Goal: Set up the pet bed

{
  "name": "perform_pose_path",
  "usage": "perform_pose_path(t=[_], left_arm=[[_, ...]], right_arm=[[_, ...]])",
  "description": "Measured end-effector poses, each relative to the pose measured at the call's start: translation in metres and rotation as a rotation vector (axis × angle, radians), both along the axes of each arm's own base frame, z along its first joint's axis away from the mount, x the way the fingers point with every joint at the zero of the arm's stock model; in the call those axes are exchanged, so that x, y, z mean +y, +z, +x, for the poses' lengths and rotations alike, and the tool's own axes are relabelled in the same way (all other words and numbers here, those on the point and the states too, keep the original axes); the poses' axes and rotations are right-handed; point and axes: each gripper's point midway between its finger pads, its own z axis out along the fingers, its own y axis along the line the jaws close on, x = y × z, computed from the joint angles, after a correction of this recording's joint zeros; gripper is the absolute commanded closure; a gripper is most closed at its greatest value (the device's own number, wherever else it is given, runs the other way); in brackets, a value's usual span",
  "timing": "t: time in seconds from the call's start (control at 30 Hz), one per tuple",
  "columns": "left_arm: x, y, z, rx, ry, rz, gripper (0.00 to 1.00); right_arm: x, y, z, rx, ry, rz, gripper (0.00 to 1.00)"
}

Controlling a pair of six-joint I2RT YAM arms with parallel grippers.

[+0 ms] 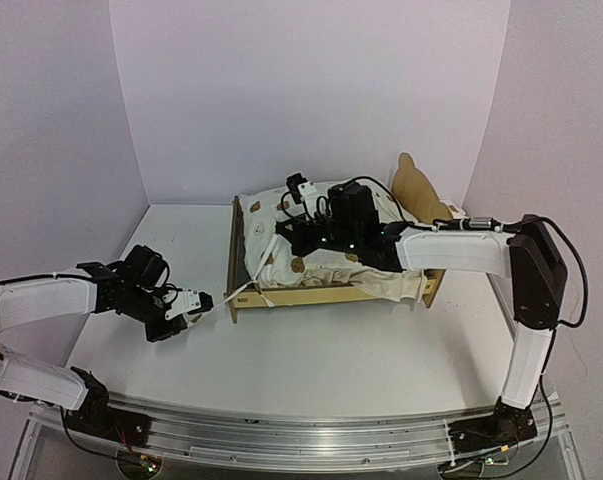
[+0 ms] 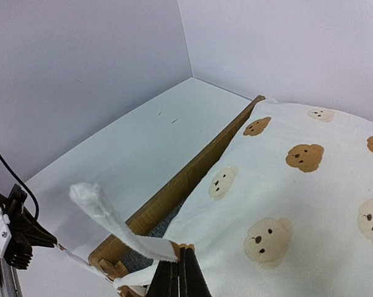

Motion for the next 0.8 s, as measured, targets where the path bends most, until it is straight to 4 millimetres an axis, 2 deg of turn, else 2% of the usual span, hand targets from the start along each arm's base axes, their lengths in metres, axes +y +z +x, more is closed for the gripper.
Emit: perform_pose_path(t=[0.1,0.23,0.33,0.43,0.57,0.8], left_arm=[[0.005,0.005,-0.008,-0.047,-0.035,0.001,1.0],[0.009,0.008,-0.013,-0.089,-0.076,0.008,1.0],[0.011,0.004,-0.016,-0.092,-0.108,0.03,1.0],[0.016,-0.009,-0.026,-0.074,-0.154,0.064,1.0],[0.019,-0.019,-0.032,-0.067,-0.209,0.093,1.0],[0.019,-0.033,-0.031,-0.035,-0.242,0.127,1.0]], right_arm=[[-0.001,0.002,0.001,0.001,0.01,-0.028,1.0],[-0.005,-0.01,0.013,0.026,-0.005,-0.065,1.0],[-0.014,-0.022,0.031,0.046,-0.04,-0.089,1.0],[-0.021,-0.03,0.046,0.072,-0.063,-0.11,1.0],[-0.019,-0.036,0.045,0.106,-0.047,-0.118,1.0],[-0.016,-0.037,0.038,0.131,-0.018,-0.101,1.0]])
